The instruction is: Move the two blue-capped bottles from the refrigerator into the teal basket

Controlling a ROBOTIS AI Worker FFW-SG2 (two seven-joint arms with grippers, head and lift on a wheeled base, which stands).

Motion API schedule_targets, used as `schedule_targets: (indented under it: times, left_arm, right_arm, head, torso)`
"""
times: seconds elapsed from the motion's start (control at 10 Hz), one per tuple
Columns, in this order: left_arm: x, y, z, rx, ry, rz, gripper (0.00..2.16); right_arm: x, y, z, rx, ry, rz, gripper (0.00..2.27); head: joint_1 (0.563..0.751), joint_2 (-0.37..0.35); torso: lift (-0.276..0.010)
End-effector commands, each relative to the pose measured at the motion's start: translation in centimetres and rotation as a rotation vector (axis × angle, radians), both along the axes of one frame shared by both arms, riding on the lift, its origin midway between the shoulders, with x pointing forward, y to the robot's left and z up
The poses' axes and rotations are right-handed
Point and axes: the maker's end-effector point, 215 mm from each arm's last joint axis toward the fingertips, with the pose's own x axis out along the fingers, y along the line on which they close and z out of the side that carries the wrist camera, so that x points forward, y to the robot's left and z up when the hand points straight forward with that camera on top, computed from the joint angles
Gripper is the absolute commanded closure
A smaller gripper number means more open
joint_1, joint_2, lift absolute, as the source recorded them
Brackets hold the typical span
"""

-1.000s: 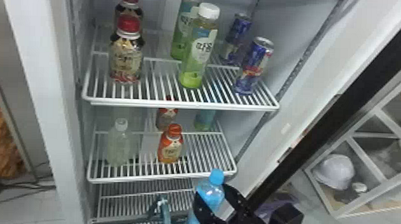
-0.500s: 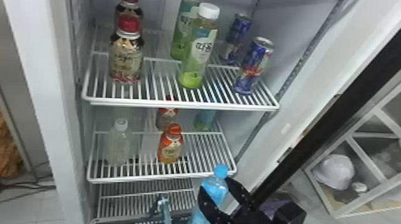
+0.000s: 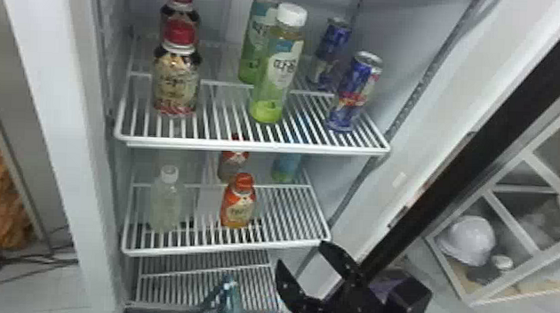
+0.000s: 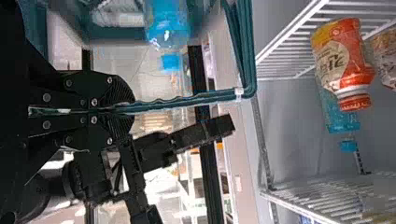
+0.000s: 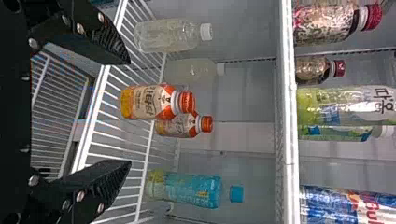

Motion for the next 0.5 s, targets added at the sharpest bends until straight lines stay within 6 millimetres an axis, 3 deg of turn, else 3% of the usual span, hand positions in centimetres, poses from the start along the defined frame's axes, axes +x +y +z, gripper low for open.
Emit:
schedule_targets:
  times: [0.0, 0.2, 0.4]
  left_arm:
    - [0.0, 0.0, 0.0, 0.001, 0.0, 0.0, 1.11]
    - [0.0, 0.0, 0.0, 0.001, 0.0, 0.0, 1.11]
    - [0.0, 0.1, 0.0, 0.001, 0.0, 0.001, 1.11]
  right_arm:
    - [0.1, -0.1, 0.1, -0.003, -0.003, 0.001, 0.19]
    - [0.3, -0.5, 0.3, -0.006, -0.015, -0.009, 0.18]
    - [1.8, -1.7, 0.3, -0.003, -0.055, -0.037, 0.18]
  head:
    - [0.695, -0.35]
    - [0.695, -0.35]
    - [0.695, -0.35]
  torso:
    - [-0.136]
    - [-0.136]
    - [-0.136]
